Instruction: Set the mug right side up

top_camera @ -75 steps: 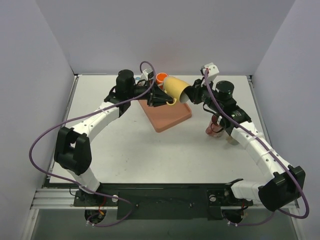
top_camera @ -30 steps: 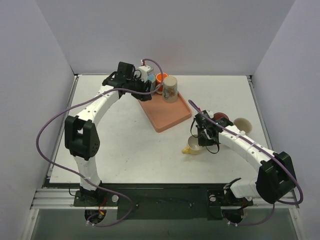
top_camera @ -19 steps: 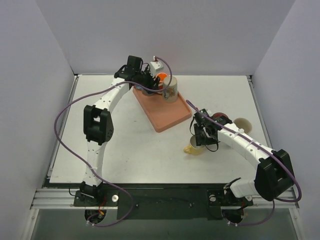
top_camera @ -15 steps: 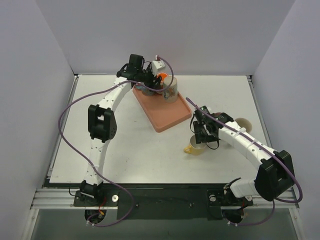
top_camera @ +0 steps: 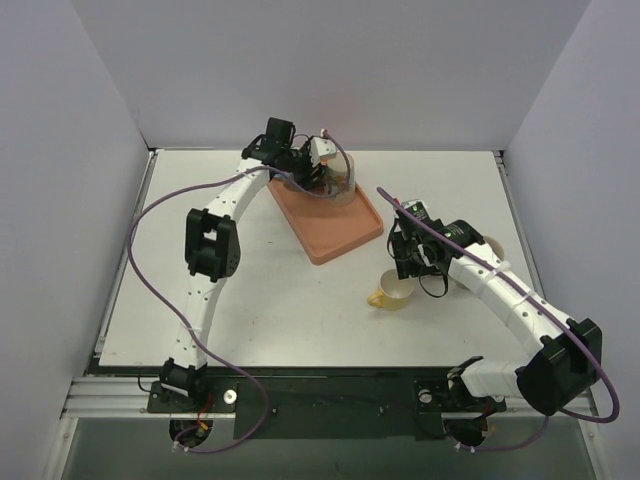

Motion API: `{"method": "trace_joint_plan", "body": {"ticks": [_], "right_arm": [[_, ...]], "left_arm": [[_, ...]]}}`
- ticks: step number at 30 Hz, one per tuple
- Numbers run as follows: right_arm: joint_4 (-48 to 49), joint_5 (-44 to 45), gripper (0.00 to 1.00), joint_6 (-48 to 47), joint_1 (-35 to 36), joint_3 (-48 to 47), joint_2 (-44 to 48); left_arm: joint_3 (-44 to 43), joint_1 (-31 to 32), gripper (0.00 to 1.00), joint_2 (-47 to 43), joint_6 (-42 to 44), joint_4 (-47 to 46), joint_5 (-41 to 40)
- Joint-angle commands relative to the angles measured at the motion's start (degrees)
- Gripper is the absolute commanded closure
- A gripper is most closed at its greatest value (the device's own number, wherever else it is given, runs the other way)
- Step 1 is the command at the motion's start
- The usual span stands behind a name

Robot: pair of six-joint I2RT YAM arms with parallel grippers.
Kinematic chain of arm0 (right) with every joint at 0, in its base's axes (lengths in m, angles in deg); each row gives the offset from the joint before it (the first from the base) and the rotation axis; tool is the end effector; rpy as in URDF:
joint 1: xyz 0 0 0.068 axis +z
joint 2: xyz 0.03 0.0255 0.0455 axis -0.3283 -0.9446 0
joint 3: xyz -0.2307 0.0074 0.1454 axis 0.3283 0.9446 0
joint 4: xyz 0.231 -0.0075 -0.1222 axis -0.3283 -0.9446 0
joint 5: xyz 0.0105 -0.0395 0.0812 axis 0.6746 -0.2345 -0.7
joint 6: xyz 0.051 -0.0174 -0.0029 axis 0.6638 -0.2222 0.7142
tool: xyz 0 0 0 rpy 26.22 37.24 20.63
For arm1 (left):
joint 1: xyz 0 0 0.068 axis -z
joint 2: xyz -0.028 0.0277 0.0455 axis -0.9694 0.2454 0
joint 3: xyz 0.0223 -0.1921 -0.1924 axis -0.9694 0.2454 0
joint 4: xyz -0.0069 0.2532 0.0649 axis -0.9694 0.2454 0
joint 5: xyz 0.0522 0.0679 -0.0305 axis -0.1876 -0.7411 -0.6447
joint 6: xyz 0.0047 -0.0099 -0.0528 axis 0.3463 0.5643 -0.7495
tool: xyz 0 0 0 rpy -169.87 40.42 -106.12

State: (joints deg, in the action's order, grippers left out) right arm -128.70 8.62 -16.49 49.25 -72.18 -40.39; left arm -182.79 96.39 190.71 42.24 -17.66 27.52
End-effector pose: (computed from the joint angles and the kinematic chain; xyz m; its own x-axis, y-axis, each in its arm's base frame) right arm 0.2331 0.1293 0.2940 -0.7576 -0.1594 -0.6330 -0.2417 0.9693 0.0452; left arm 0.5178 -0.2184 0.2341 0.0640 0.5506 -0.8323 0.9396 0.2478 0.2363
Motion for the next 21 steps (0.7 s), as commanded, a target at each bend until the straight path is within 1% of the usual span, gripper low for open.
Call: {"method": "trace_joint_plan", "body": {"ticks": [1,4,9,13,14,15,16,17,20,21], "right_arm": [[-3.65,2.91,0.57,-1.85,0.32,-1.57,-0.03],[-3.56,3.26,0.57,-2.02,0.32,-1.23,-0.12],[-3.48,3.26,0.57,-2.20,0.32,-0.61,-0.03],[-3.13,3.26,0.57,-2.20,0.24,-0.26,-0.03],[-3.04,3.18,0.57,-2.11,0.24,-0.17,-0.12],[-2.86,3.00,0.57,-2.20,0.24,-0.17,-0.29],[-2.86,2.91,0.57,-2.11,0.24,-0.17,-0.38],[-2.69,2.82,0.57,-2.11,0.24,-0.08,-0.64],[-2.77,2.56,0.57,-1.94,0.32,-0.43,-1.00],[-2.69,2.56,0.57,-1.94,0.32,-0.43,-1.08]], "left_arm": [[-2.34,0.49,0.32,-0.21,3.91,3.92,4.25],[0.98,0.41,0.33,-3.10,6.44,7.26,5.84],[7.84,0.06,0.34,-8.56,6.99,9.45,9.43],[8.73,-0.38,0.34,-10.85,6.46,10.34,11.20],[8.82,-0.56,0.34,-10.94,4.37,9.56,10.59],[9.52,-0.56,0.34,-11.03,2.35,5.11,9.46],[10.05,-0.56,0.32,-10.77,-3.93,1.24,5.36],[10.49,-0.39,0.30,-10.41,-6.69,-3.94,2.97],[9.35,0.49,0.28,-8.31,-7.87,-5.74,-3.98],[9.26,0.58,0.27,-7.95,-7.69,-6.09,-4.52]]}}
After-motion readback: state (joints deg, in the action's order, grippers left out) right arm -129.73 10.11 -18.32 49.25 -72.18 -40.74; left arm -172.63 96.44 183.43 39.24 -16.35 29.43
